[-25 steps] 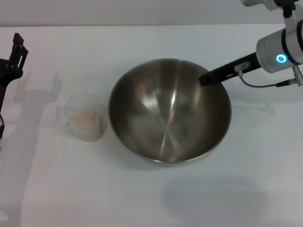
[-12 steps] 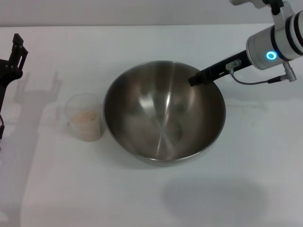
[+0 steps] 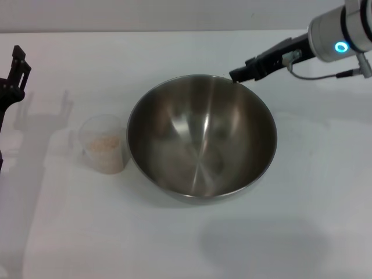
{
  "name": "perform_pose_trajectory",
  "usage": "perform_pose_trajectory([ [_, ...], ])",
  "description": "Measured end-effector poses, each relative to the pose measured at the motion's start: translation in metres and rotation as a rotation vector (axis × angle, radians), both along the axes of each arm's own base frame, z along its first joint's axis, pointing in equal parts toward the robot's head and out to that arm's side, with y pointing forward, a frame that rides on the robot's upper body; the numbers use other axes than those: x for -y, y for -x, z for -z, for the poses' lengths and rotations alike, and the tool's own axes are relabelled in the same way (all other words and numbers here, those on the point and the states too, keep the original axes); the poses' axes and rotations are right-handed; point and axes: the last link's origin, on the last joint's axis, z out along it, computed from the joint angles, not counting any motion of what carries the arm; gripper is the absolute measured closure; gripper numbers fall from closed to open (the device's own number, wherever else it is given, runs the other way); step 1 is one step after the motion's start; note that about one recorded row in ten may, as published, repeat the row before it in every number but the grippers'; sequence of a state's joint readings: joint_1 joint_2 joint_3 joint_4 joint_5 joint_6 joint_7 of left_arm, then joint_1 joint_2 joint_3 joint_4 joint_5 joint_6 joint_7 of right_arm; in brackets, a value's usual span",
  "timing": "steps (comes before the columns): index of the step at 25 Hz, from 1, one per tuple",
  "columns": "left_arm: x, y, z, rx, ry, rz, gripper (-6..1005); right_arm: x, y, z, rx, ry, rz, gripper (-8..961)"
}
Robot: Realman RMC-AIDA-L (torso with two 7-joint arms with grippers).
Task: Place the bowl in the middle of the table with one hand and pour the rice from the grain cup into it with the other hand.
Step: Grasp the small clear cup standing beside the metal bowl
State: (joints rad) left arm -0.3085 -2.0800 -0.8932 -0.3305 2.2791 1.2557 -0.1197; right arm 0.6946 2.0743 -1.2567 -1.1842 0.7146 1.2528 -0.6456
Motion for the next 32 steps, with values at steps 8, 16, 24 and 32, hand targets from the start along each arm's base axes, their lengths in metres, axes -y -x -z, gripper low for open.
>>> perform_pose_trajectory([
  [8, 0.004, 0.005, 0.000, -0.005, 0.002, -0.018, 329, -0.018, 0.013, -0.015, 0.013, -0.183, -0.153, 499],
  [16, 0.007, 0.007, 0.000, -0.002, -0.001, -0.020, 332, -0.021, 0.025, -0.008, 0.031, -0.471, -0.368, 496],
  [24, 0.006, 0.006, -0.001, 0.006, -0.003, -0.017, 335, 0.001, 0.027, -0.003, -0.023, -0.891, -0.575, 492],
  [32, 0.006, 0.004, -0.003, 0.012, -0.012, -0.005, 339, 0.049, -0.007, 0.023, -0.271, -1.187, -0.688, 488],
])
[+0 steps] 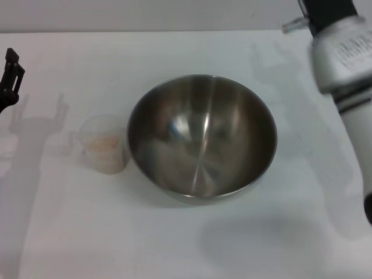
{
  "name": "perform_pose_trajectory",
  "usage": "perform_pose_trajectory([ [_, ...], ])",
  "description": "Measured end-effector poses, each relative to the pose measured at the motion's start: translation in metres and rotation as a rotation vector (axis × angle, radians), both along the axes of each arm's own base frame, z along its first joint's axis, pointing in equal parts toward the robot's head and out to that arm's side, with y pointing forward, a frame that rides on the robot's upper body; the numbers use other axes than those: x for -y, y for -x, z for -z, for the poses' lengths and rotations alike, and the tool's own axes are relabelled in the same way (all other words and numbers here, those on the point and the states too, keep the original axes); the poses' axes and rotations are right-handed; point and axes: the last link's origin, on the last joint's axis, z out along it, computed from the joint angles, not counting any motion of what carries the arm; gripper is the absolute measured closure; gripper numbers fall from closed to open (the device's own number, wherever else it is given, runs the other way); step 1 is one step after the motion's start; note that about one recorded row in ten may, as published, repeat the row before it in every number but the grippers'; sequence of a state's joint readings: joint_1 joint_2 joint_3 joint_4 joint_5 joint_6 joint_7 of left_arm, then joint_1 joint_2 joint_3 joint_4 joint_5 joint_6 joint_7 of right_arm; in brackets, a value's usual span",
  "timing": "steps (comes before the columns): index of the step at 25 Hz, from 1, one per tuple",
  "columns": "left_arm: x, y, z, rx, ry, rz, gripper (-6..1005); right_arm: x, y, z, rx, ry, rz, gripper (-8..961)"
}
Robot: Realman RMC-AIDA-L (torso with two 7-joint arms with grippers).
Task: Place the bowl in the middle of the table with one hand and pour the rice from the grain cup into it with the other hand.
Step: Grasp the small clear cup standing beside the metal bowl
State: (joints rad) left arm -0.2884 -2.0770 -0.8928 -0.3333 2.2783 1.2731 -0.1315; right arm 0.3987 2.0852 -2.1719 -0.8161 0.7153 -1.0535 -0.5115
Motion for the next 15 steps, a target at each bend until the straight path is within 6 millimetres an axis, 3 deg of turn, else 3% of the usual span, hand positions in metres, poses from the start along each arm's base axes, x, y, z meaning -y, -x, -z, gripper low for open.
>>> perform_pose_trajectory([
  [9, 0.013, 0.002, 0.004, 0.016, 0.017, 0.015, 342, 0.036, -0.098, -0.032, -0.444, 0.124, -0.044, 484],
  [15, 0.031, 0.004, 0.012, -0.011, 0.050, 0.044, 345, 0.058, -0.139, -0.044, -0.434, 0.131, 0.035, 481],
])
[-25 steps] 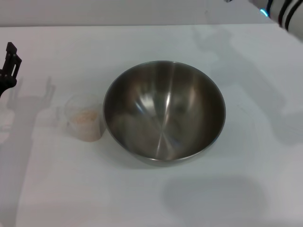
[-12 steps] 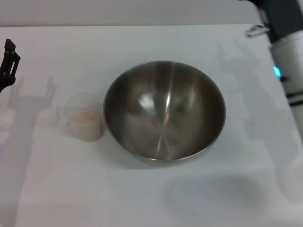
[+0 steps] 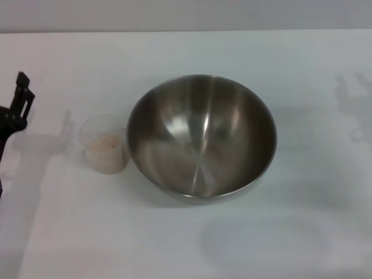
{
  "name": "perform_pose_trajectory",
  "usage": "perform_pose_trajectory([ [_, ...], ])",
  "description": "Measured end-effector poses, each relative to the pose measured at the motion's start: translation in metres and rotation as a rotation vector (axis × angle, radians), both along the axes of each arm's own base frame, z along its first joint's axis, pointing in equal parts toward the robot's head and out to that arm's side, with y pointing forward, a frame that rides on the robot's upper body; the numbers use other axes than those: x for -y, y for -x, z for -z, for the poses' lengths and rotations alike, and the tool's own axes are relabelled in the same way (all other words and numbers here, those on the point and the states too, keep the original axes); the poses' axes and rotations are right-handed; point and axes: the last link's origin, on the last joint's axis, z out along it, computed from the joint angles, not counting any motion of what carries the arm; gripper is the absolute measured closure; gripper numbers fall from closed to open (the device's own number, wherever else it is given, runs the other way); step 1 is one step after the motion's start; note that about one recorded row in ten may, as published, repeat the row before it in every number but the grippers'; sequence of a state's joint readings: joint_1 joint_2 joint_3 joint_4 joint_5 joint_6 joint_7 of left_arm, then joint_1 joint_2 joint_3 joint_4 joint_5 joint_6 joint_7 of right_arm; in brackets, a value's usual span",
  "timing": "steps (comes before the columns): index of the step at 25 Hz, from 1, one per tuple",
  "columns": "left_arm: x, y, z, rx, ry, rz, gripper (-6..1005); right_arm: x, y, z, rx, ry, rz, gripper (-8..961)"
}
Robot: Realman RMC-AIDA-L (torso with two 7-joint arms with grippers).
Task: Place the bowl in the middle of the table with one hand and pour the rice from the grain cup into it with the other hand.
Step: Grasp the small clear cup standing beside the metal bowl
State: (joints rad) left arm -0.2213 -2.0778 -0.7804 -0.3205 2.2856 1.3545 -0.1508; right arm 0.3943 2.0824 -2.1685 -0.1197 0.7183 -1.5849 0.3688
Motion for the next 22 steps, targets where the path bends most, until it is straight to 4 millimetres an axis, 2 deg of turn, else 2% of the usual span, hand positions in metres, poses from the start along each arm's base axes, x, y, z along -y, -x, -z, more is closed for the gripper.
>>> perform_pose_trajectory([
  [6, 0.025, 0.005, 0.009, -0.034, 0.046, 0.021, 347, 0.005, -0.018, -0.012, 0.042, -0.040, 0.066, 479],
  [13, 0.051, 0.013, 0.021, -0.078, 0.128, 0.018, 350, -0.003, -0.021, -0.022, 0.071, -0.061, 0.083, 475],
  [22, 0.058, 0.012, 0.037, -0.100, 0.226, 0.029, 354, -0.015, -0.019, -0.025, 0.084, -0.050, 0.084, 471],
])
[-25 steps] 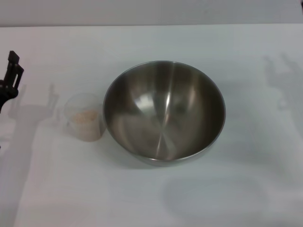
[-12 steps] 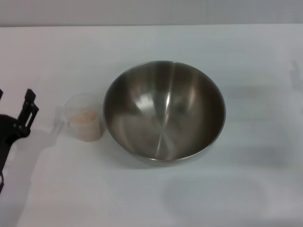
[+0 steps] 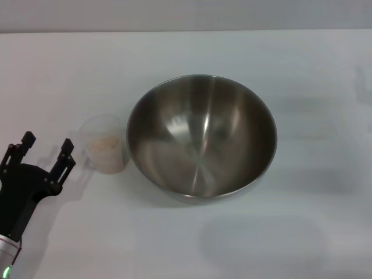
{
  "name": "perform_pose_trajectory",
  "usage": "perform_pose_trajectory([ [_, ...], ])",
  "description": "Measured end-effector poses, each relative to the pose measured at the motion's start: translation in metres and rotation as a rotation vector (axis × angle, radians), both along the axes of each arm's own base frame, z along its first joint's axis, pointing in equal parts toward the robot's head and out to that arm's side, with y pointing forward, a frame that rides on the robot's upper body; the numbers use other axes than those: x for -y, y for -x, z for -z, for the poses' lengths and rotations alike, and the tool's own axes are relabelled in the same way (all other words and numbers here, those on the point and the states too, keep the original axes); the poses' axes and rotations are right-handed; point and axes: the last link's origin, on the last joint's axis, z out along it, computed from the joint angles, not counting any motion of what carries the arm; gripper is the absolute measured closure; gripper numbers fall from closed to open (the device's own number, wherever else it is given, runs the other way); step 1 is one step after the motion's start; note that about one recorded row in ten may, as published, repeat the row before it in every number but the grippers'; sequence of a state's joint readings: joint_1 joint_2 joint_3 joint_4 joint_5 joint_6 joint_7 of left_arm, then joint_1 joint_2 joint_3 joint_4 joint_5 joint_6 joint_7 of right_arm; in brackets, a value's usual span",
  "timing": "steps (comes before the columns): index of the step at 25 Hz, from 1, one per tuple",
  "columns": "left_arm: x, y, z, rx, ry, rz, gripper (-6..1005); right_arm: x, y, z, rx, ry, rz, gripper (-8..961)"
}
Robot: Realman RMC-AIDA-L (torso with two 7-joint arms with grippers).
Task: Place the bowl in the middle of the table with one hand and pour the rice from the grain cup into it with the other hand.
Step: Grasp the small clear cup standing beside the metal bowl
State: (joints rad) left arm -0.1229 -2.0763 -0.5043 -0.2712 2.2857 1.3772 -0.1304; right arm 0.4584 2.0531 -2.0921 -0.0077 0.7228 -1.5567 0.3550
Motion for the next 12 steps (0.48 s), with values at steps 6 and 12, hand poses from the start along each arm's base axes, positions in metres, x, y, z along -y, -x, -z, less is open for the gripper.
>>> perform_pose_trajectory([
  [6, -0.008, -0.001, 0.008, -0.018, 0.047, -0.011, 356, -0.002, 0.002, 0.000, 0.000, -0.001, -0.005, 469],
  [12, -0.016, 0.001, 0.012, -0.032, 0.069, -0.033, 359, 0.000, 0.000, -0.001, 0.000, -0.003, -0.003, 466],
])
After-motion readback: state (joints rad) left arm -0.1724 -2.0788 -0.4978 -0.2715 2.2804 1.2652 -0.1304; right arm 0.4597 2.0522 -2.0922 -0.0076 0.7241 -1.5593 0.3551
